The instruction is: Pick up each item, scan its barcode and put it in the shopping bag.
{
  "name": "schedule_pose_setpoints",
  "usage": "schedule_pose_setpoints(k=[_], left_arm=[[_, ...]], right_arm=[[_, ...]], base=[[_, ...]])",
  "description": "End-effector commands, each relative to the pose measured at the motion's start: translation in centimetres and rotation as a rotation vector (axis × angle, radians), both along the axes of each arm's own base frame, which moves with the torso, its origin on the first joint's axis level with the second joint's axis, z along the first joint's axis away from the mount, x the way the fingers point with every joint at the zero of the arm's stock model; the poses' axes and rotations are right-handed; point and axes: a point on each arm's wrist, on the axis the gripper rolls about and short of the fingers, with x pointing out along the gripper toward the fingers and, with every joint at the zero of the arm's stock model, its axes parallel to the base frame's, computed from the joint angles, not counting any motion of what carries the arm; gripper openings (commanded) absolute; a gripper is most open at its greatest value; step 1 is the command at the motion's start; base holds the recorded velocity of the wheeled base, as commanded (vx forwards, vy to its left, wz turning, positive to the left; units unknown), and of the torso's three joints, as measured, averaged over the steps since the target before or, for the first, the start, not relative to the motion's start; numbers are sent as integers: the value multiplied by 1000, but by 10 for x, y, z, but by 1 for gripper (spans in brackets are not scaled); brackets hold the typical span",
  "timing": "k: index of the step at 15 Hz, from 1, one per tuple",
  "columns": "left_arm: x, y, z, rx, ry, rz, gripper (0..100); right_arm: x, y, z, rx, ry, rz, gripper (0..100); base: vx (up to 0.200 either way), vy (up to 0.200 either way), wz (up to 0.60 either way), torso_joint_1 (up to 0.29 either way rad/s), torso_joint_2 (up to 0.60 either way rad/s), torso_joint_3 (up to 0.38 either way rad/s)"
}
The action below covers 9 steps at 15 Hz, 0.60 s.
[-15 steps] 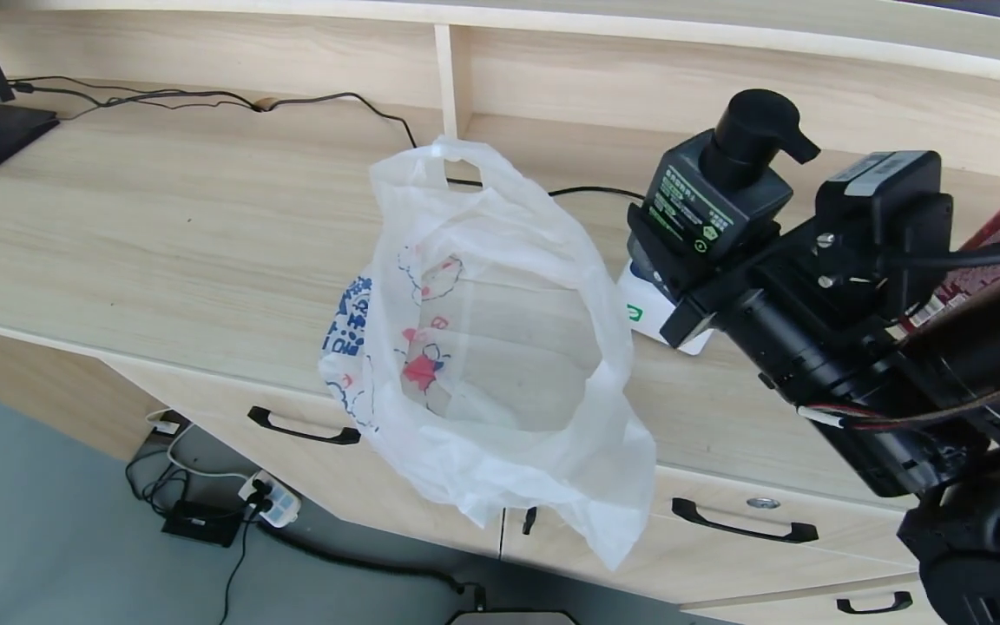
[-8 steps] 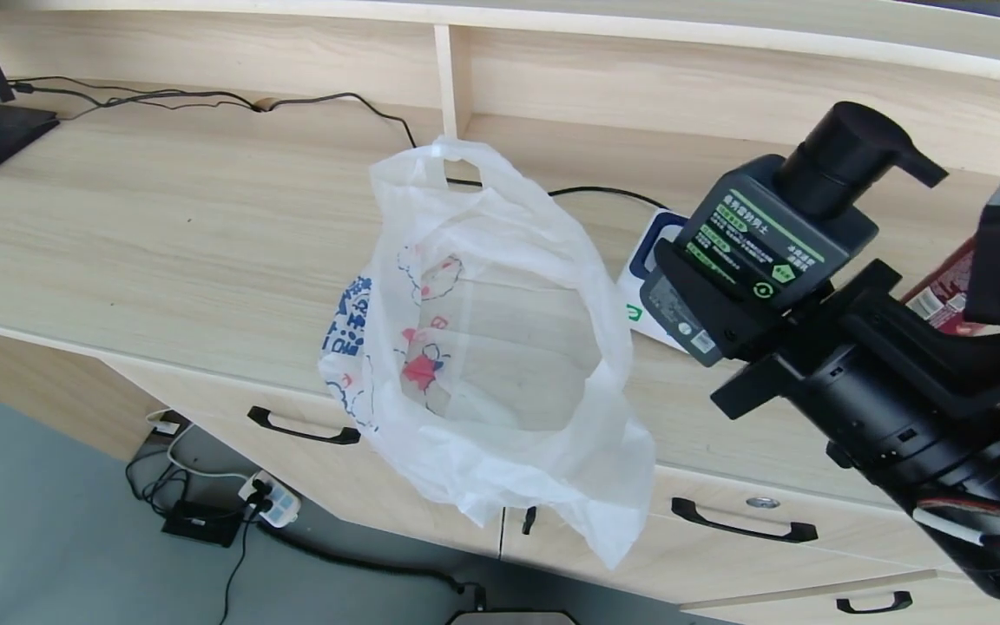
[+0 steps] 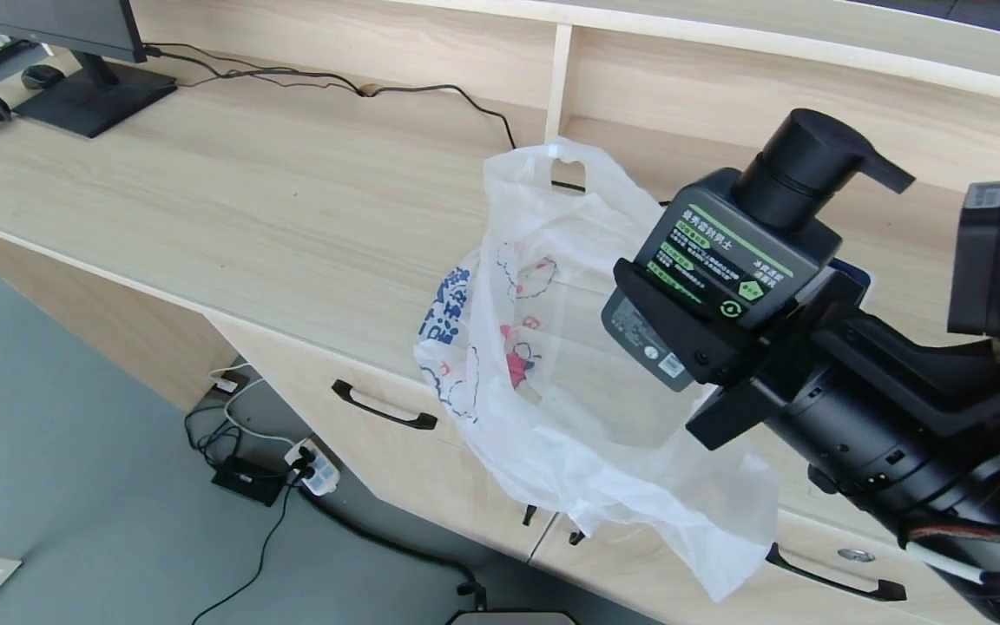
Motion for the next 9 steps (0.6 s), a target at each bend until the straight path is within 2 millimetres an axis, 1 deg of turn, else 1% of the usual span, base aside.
schedule_pose_setpoints(k=[1,2,3,4,5,7,8,9], left_arm=[[0,0,0,1,-1,0,100],[0,0,0,2,1,0,100],[0,0,0,2,1,0,100],[0,0,0,2,1,0,100],[0,0,0,1,1,-1,100],[0,0,0,1,1,-1,100],[0,0,0,1,1,-1,100],[0,0,0,1,1,-1,100]], right_arm=[[15,-1,7,39,33,7,0],[26,-3,10,82,71,0,0],[50,-14,18,113,58,-32,0],[70,-18,17,106,44,-39,0],[82,-18,14,112,36,-49,0],[92,-7,6,111,49,-31,0],[92,-4,5,106,54,-23,0],[94,5,7,108,39,-7,0]], base=[[0,0,0,0,0,0],[0,0,0,0,0,0],[0,0,0,0,0,0],[0,0,0,0,0,0],[0,0,0,0,0,0],[0,0,0,0,0,0],[0,0,0,0,0,0],[0,0,0,0,0,0]])
